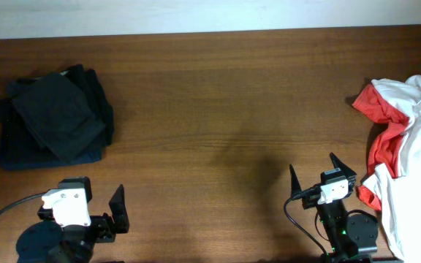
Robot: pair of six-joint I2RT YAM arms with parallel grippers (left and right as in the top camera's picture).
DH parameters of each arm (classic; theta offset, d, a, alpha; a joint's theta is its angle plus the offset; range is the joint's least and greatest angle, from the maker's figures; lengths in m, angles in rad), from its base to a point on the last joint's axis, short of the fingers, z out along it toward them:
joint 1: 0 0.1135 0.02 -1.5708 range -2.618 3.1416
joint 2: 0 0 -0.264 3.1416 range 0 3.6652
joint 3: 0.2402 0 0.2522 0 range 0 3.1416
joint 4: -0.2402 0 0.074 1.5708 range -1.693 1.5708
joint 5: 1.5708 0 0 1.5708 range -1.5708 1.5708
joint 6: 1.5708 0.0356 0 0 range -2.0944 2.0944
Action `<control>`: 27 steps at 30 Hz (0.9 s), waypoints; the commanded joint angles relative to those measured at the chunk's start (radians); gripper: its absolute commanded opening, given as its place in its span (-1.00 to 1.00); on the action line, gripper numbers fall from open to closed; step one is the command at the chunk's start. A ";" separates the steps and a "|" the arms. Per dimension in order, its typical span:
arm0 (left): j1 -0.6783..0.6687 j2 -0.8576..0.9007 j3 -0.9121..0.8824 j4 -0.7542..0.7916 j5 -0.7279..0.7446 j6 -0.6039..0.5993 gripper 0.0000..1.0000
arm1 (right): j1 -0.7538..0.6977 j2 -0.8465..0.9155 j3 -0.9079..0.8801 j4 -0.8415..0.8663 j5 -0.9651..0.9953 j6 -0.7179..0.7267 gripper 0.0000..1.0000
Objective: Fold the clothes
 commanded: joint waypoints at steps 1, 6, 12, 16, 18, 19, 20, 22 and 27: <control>0.000 -0.006 -0.002 0.001 -0.007 -0.006 0.98 | -0.006 -0.008 -0.005 -0.005 -0.019 -0.006 0.97; 0.000 -0.023 -0.008 -0.006 -0.019 -0.005 0.98 | -0.006 -0.008 -0.005 -0.005 -0.019 -0.006 0.97; -0.023 -0.228 -0.260 0.042 -0.042 -0.005 0.98 | -0.006 -0.008 -0.005 -0.005 -0.019 -0.006 0.97; -0.055 -0.356 -0.463 0.222 -0.045 -0.005 0.98 | -0.006 -0.008 -0.005 -0.005 -0.019 -0.006 0.97; -0.056 -0.390 -0.534 0.311 -0.044 -0.005 0.98 | -0.006 -0.008 -0.005 -0.005 -0.019 -0.006 0.97; -0.060 -0.394 -0.574 0.375 -0.045 -0.005 0.98 | -0.006 -0.008 -0.005 -0.005 -0.019 -0.006 0.97; -0.064 -0.393 -0.624 0.465 -0.044 0.000 0.98 | -0.006 -0.008 -0.005 -0.005 -0.019 -0.006 0.98; -0.071 -0.393 -0.697 0.614 -0.044 0.010 0.98 | -0.006 -0.008 -0.005 -0.005 -0.019 -0.006 0.97; -0.072 -0.393 -0.858 0.984 -0.035 0.098 0.98 | -0.006 -0.008 -0.005 -0.005 -0.019 -0.006 0.98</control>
